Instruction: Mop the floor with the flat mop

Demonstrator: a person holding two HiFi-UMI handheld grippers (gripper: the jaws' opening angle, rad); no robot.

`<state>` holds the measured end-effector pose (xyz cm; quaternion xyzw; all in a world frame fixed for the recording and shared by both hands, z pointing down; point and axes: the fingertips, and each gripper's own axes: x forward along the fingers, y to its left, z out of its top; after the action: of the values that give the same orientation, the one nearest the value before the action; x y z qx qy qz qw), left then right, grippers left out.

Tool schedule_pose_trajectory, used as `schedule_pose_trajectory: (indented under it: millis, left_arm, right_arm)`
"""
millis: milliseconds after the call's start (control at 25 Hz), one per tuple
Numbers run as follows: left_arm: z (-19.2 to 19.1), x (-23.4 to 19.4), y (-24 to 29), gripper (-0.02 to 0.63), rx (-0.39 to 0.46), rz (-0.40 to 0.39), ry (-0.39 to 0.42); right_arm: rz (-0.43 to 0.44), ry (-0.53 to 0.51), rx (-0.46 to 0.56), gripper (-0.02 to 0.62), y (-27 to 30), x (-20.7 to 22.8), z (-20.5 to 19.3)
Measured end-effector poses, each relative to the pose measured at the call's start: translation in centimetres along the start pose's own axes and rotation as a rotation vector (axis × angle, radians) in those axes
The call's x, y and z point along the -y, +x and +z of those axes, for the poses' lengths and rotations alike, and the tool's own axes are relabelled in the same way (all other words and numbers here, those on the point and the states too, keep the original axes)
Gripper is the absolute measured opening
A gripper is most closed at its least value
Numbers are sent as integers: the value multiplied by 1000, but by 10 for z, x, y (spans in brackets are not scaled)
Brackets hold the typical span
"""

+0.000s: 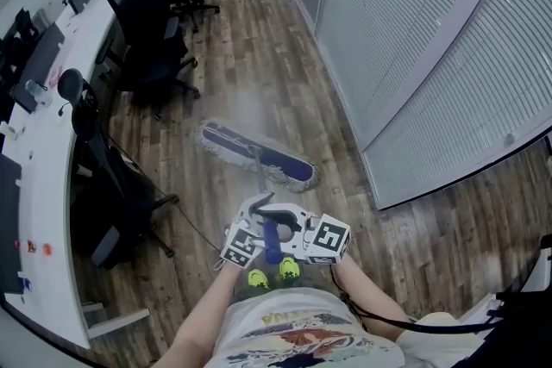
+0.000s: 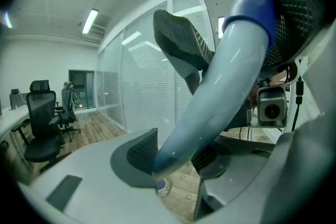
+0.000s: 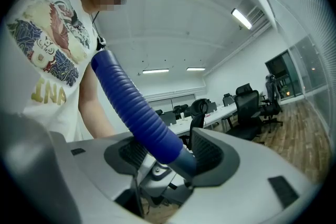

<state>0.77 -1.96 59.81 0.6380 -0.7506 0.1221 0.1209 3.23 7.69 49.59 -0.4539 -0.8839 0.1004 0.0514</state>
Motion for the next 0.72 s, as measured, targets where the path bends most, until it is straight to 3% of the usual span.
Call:
schedule_pose_trajectory:
  millis: [440,720]
  left_arm:
    - [-31,-18,-40,146,-2,-108,65]
    - [-45,-27,-62,146,16,-112,64]
  right_arm:
    - [-75,-11,15,242,54,-12,-19]
    - [-54,-23,-8,244,81,-23,-29]
